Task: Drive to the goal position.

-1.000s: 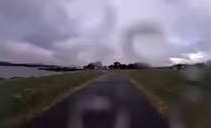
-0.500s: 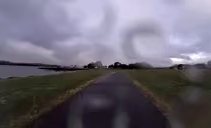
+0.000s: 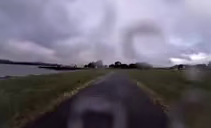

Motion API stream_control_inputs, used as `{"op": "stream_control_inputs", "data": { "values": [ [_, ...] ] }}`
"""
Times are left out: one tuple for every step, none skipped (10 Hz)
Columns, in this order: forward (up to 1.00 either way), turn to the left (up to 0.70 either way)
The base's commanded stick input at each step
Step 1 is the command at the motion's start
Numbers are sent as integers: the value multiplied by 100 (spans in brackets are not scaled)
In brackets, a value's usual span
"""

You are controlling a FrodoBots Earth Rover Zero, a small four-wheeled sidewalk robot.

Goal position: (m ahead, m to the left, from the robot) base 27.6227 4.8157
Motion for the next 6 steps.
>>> {"op": "stream_control_inputs", "data": {
  "values": [
    [70,-14],
    [70,-14],
    [70,-14],
    [70,-14],
    [70,-14],
    [70,-14]
  ]
}}
